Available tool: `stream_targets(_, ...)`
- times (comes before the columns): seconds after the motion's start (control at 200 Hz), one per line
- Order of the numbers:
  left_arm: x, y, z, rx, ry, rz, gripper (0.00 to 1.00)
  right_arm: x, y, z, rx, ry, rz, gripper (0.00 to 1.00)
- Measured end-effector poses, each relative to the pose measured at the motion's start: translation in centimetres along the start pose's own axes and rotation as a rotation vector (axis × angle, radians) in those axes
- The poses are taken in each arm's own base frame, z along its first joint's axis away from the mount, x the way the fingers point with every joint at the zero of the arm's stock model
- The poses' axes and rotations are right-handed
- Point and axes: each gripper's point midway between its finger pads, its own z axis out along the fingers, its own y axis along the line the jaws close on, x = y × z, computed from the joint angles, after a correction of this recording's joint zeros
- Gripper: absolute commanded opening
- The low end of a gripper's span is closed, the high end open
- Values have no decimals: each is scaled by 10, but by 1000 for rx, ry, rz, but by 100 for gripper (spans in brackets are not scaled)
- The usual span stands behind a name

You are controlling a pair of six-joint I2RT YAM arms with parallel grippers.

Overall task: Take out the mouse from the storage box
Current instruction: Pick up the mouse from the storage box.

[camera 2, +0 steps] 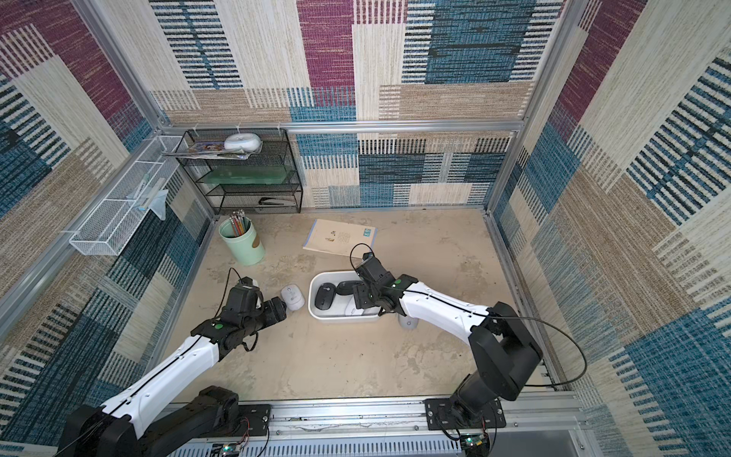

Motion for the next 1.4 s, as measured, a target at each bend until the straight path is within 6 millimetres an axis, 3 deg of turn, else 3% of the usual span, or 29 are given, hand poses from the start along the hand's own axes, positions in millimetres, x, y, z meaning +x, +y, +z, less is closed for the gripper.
stream_targets(0.386, -16, -6, -16, 58, -127, 25, 90, -1, -4, 31, 156, 131, -39, 60)
stream_targets(0.701, -16, -5, -15, 56, -123, 25, 91, 12, -15, 42, 252, 208, -43, 52)
stream_targets(0.887, -16, -6, -15, 57, -123, 25, 90, 11, -21, 46, 302, 213, -40, 42)
stream_targets(1.282, -16, -6, -15, 60, -123, 25, 91, 10, -23, 49, 362, 231, -47, 36)
stream_targets(1.397, -16, -6, -16, 61, -124, 25, 91, 7, -24, 50, 378, 219, -36, 44)
